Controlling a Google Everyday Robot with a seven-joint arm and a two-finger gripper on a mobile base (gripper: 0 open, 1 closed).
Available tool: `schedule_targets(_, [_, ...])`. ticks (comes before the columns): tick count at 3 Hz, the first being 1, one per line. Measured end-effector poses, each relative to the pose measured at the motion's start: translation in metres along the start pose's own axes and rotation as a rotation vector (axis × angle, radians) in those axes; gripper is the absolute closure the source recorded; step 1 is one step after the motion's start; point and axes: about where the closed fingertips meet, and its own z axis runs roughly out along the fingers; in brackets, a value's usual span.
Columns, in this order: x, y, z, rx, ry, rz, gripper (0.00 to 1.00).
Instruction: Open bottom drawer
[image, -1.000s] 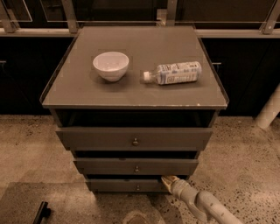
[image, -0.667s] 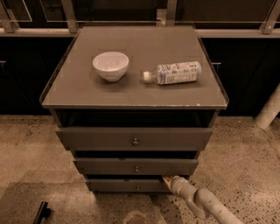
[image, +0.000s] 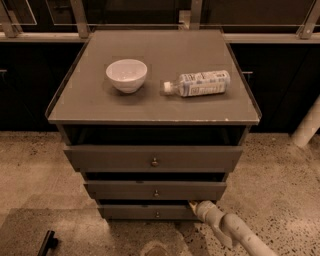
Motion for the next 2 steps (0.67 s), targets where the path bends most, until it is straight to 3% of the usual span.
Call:
schedule_targets(1, [0.007, 0.001, 0.001, 0.020, 0.011, 0.030, 1.00])
schedule_targets(2, [0.022, 0.007, 0.000, 0.043, 0.068, 0.054, 1.00])
